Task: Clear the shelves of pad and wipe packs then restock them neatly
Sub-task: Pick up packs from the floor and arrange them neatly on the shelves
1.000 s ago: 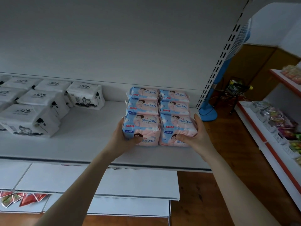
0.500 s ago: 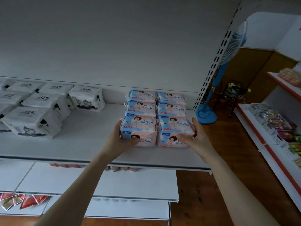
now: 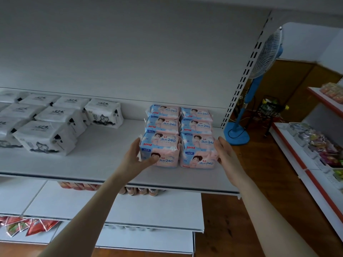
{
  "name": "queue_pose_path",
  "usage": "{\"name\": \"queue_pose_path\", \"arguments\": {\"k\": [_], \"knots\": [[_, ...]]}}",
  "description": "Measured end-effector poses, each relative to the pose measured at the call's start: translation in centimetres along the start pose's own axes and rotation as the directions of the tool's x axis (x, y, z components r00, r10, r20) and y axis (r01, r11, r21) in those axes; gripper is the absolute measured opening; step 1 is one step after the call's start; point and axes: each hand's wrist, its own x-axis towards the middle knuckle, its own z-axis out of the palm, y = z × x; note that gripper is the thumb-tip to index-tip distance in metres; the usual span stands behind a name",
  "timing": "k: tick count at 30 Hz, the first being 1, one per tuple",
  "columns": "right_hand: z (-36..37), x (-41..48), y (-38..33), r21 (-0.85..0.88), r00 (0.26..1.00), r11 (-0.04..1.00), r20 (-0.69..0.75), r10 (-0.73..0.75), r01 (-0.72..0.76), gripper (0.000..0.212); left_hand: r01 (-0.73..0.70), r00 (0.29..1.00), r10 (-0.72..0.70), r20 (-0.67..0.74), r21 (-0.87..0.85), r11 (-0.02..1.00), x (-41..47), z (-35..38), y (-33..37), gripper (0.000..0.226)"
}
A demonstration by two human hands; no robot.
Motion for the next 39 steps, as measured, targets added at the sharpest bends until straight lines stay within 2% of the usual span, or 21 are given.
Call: {"name": "queue_pose_path", "arguments": {"k": [4,5,7,8,10,13,19,24,33,39], "knots": [[-0.1,0.0,-0.7,-0.058,0.999,0.997,-0.033,-0.043,0.041,0.018,0.019,1.0,-0.019,-0.024,0.029,0.999,-0.2,-0.1,0.3,0.035],[-0.2,0.0,-1.0,-0.069,0.997,0.996,-0.051,-0.059,0.056,0.019,0.027,0.999,-0.027,-0.044,0.02,0.999,-0.3,-0.2,0.4,0.038],[0.0,0.0,-1.8,-0.111,0.988,0.991,-0.127,-0.085,0.071,0.048,0.051,0.99,-0.051,-0.129,-0.002,0.999,-0.5,-0.5,1.0,0.06],[0.3,-0.1,-2.5,-0.125,0.98,0.988,-0.165,-0.112,0.092,0.053,0.054,0.984,-0.053,-0.169,-0.002,0.999,-0.7,-0.7,1.5,0.064],[1.0,-0.2,-3.8,-0.151,0.956,0.975,-0.218,-0.194,0.163,0.047,0.045,0.968,-0.043,-0.246,0.004,0.999,-1.1,-1.4,2.2,0.062],[3.2,-0.4,-6.0,-0.19,0.941,0.952,-0.198,-0.275,0.239,0.038,0.029,0.948,-0.022,-0.317,0.015,0.999,-2.1,-3.1,3.1,0.057],[11.5,-1.7,-9.6,-0.067,0.937,0.948,-0.142,-0.319,0.312,0.02,-0.011,0.925,0.047,-0.377,0.097,0.995,-6.0,-10.2,4.2,0.049],[21.1,-3.0,-10.8,0.025,0.947,0.951,-0.104,-0.305,0.309,0.01,0.002,0.899,0.053,-0.434,0.126,0.992,-10.5,-18.7,2.9,0.044],[36.1,-7.2,-10.5,0.085,0.963,0.96,-0.048,-0.264,0.268,0.004,0.084,0.866,0.015,-0.5,0.175,0.981,-16.2,-32.3,-1.4,0.04],[40.4,-5.9,-10.7,0.132,0.967,0.965,-0.153,-0.206,0.227,0.019,0.096,0.864,0.009,-0.503,0.183,0.978,-14.9,-37.3,-3.4,0.039]]}}
